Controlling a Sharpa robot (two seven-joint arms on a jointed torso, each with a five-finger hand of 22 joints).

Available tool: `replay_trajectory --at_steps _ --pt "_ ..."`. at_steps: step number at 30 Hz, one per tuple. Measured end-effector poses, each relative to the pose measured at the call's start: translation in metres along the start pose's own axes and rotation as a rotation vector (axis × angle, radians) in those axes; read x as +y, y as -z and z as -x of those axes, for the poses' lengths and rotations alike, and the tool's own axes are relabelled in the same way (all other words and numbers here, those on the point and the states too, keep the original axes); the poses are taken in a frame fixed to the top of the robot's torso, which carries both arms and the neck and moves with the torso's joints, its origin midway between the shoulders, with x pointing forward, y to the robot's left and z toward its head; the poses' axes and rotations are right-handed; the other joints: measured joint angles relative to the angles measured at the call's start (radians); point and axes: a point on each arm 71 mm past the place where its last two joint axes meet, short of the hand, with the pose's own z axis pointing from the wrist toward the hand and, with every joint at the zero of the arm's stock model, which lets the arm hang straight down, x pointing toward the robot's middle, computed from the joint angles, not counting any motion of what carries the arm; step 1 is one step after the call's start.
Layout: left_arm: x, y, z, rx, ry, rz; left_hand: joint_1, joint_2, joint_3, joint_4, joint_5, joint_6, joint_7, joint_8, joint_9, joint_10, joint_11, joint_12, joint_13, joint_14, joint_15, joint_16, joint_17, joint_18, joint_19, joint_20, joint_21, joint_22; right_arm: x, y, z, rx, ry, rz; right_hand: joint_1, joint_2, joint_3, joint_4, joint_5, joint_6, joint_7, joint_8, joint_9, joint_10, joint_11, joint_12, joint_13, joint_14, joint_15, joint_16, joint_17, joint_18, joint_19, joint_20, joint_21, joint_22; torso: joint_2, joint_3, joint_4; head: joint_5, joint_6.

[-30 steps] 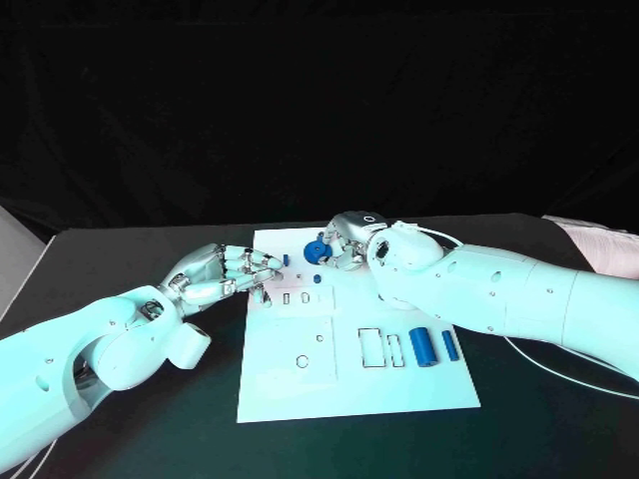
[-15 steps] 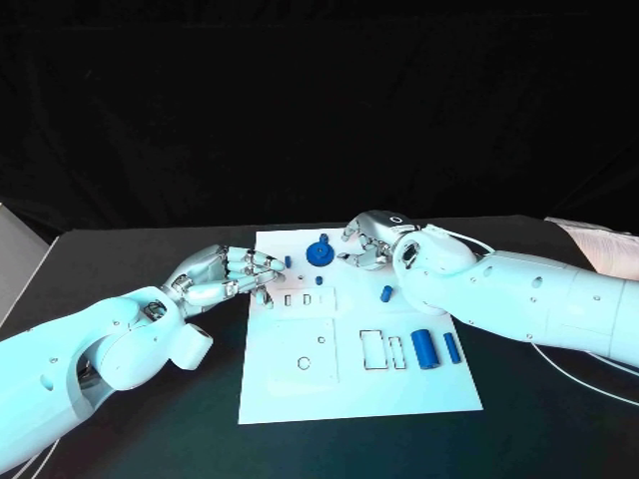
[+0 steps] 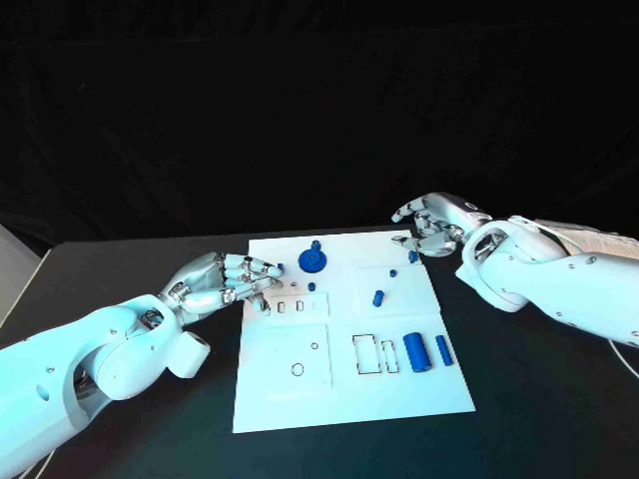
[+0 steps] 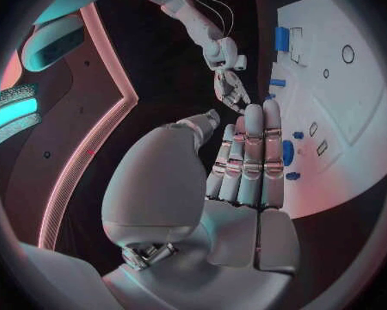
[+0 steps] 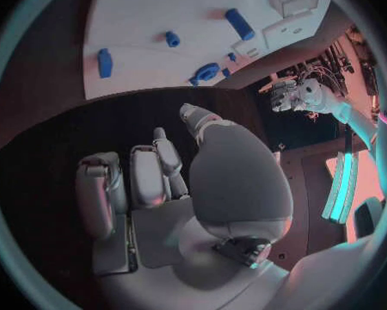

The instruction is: Assemble the parts on the task board

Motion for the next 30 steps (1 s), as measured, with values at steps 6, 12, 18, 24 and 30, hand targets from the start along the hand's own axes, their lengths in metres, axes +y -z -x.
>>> replay_trajectory --at_steps 6,12,18,24,30 --pt "0.002 0.001 -0.001 0.000 0.003 0.002 0.000 0.000 0.000 0.000 0.000 0.000 0.000 0.000 0.001 0.000 0.000 0.000 0.000 0.000 0.000 0.000 0.000 0.000 0.000 0.000 0.000 0.000 -0.027 0.010 0.013 0.006 -0.007 -0.011 0.035 -0.004 0.024 -0.032 0.009 0.014 -0.003 0.000 0.000 0.005 -0.005 0.000 0.002 0.000 0.000 0.000 0.000 0.000 0.000 0.000 0.000 0.000 -0.004 0.0069 -0.0074 -0.002 0.003" --pt "0.006 0.002 -0.002 0.000 0.009 0.007 0.000 0.000 0.000 0.000 0.000 0.000 0.000 0.000 0.001 0.000 0.000 0.000 0.000 0.000 0.000 0.000 0.000 0.000 0.000 0.000 0.000 0.000 -0.043 0.012 0.014 0.031 0.019 -0.020 0.055 -0.013 0.036 -0.049 0.009 0.016 -0.001 0.000 -0.001 0.009 -0.009 0.000 0.006 0.000 0.000 0.000 -0.016 0.000 0.000 0.000 0.000 0.000 -0.008 0.0129 -0.0128 -0.009 0.003" --pt "0.008 0.003 -0.003 0.000 0.012 0.010 0.000 0.000 0.000 0.000 0.000 0.000 0.000 0.000 0.001 0.000 0.000 0.000 0.000 0.000 0.000 0.000 0.000 0.000 0.000 0.000 0.000 0.000 -0.052 0.010 0.006 0.063 0.060 -0.036 0.055 -0.013 0.041 -0.054 0.009 0.017 0.001 0.000 -0.001 0.009 -0.009 0.000 0.006 0.000 0.000 0.000 -0.015 0.000 0.000 0.000 0.000 0.000 -0.008 0.0157 -0.0138 -0.014 0.001" --pt "0.009 0.003 -0.003 0.000 0.014 0.013 0.000 0.000 0.000 0.000 0.000 0.000 0.000 0.000 0.001 0.000 0.000 0.000 0.000 0.000 0.000 -0.005 0.000 0.000 0.000 0.000 0.000 0.000 -0.050 0.006 -0.007 0.093 0.082 -0.041 0.055 -0.013 0.041 -0.054 0.009 0.017 0.001 0.000 -0.002 0.009 -0.009 0.000 0.006 0.000 0.000 0.000 -0.014 0.000 0.000 0.000 0.000 0.000 -0.008 0.0144 -0.0126 -0.015 -0.003" --pt "0.010 0.002 -0.004 0.002 0.016 0.012 0.000 0.000 0.000 0.000 0.000 0.000 0.000 0.000 0.002 0.000 0.000 0.000 0.000 0.000 0.000 -0.005 0.000 0.000 0.000 0.000 0.000 0.000 -0.047 0.003 -0.021 0.112 0.094 -0.053 0.058 -0.017 0.041 -0.054 0.009 0.018 -0.001 0.000 -0.002 0.016 -0.009 0.000 0.012 0.000 0.000 0.000 -0.014 0.000 0.000 0.000 0.000 0.000 -0.008 0.0132 -0.0113 -0.016 -0.005"
